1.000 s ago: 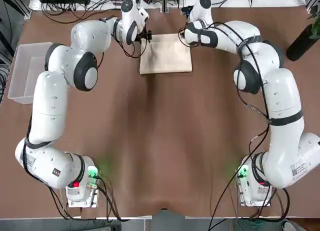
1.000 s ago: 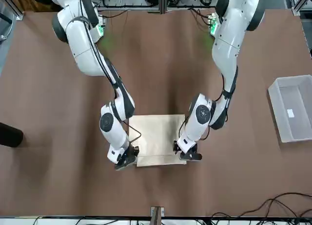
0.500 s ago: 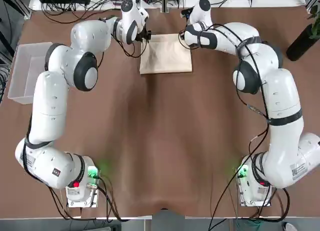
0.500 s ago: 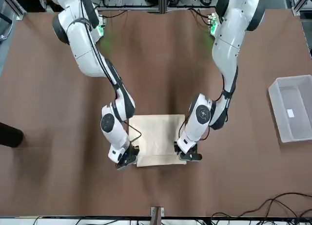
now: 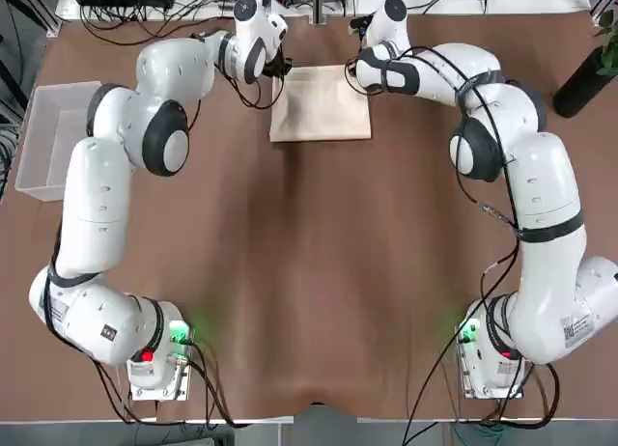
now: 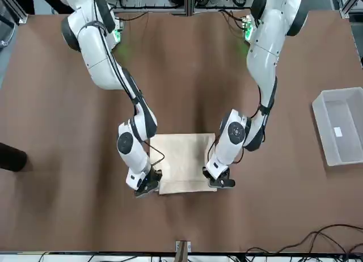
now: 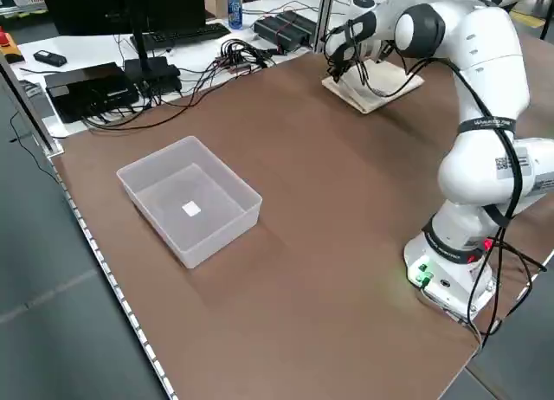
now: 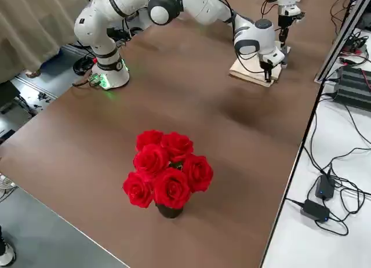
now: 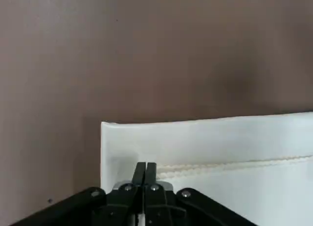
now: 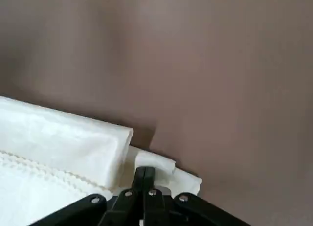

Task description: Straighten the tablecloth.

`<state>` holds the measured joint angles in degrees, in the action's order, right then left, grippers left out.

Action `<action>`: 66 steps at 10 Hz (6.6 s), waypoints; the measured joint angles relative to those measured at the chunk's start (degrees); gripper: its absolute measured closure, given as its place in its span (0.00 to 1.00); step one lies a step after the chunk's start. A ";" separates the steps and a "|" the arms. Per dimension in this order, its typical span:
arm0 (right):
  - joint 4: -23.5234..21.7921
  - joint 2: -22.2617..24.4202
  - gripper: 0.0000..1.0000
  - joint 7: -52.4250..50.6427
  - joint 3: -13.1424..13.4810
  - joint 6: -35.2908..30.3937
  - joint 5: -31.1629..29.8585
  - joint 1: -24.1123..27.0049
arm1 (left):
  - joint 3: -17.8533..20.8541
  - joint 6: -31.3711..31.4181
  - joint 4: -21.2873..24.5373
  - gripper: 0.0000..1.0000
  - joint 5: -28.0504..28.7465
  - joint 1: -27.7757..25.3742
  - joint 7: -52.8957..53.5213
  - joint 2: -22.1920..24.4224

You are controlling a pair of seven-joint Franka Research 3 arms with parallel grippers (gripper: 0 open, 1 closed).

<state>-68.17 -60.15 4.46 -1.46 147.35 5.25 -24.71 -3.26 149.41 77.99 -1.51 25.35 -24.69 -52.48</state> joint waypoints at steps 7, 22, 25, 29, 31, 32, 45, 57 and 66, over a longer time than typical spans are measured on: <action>0.00 0.00 0.99 0.04 0.01 0.00 0.00 0.00 | -2.60 -0.24 11.99 0.97 0.00 0.57 0.09 11.13; 0.00 0.00 0.99 0.04 0.01 0.01 0.00 0.00 | -13.13 -25.03 23.27 0.97 0.01 0.75 7.66 21.40; 0.00 0.00 0.99 0.04 0.01 0.01 0.00 0.00 | -15.51 -30.56 23.43 0.97 0.01 0.78 7.69 21.41; 0.00 0.00 0.99 0.04 0.01 0.01 0.00 0.00 | -19.04 -34.59 24.38 0.96 0.01 0.88 7.69 21.42; 0.00 0.00 0.99 0.04 0.01 0.02 0.00 0.00 | -19.40 -35.43 24.69 0.85 0.01 0.89 7.69 21.42; 0.00 0.00 0.99 0.04 0.01 0.02 0.00 0.00 | -19.43 -35.68 24.82 0.72 0.01 0.89 7.69 21.42; -3.71 7.97 0.21 -2.02 2.76 -7.63 -0.47 2.89 | -17.89 -39.54 10.26 0.00 0.10 -17.84 8.08 31.58; -49.43 30.95 0.20 -2.72 -5.72 7.08 26.36 2.59 | -2.33 -53.44 14.27 0.00 -1.56 -26.07 23.60 53.67; -44.65 25.71 0.20 -6.14 -6.49 6.91 28.25 6.23 | -2.02 -53.27 20.30 0.00 -2.01 -27.67 22.72 58.09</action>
<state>-112.82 -34.44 -1.67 -7.95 154.26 33.50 -18.48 -5.28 96.14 98.29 -3.52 -2.31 -1.97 5.61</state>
